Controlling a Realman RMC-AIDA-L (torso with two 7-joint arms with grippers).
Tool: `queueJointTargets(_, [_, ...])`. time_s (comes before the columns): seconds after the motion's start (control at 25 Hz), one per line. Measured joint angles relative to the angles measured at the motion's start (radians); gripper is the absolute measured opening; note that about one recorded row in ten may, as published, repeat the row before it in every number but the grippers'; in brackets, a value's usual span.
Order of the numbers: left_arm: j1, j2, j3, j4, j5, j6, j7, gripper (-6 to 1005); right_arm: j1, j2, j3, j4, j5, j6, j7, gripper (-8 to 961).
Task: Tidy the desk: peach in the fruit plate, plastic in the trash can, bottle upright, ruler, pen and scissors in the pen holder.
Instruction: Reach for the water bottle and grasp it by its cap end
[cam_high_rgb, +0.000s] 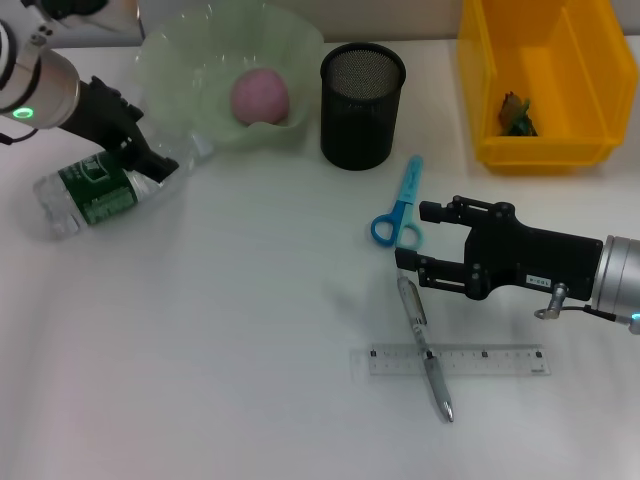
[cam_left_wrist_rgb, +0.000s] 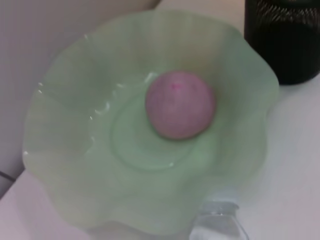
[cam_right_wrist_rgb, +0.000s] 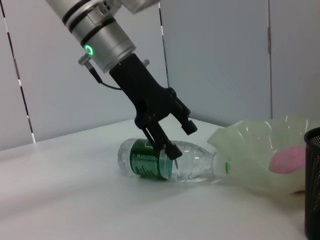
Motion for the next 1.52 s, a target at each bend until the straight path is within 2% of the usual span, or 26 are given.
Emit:
queueJointTargets(0.92, [-0.017, -0.001, 0.011, -0.041, 0.020, -0.033, -0.004, 795, -0.004, 0.002, -0.001, 0.002, 0.000, 0.000, 0.000, 720])
queueJointTargets(1.16, [-0.031, 0.001, 0.022, -0.110, 0.022, -0.083, -0.003, 794, -0.004, 0.002, -0.002, 0.003, 0.000, 0.000, 0.000, 719])
queueJointTargets(1.52, [-0.036, 0.001, 0.029, -0.140, 0.025, -0.109, 0.004, 793, -0.002, 0.002, -0.002, 0.003, 0.000, 0.000, 0.000, 721])
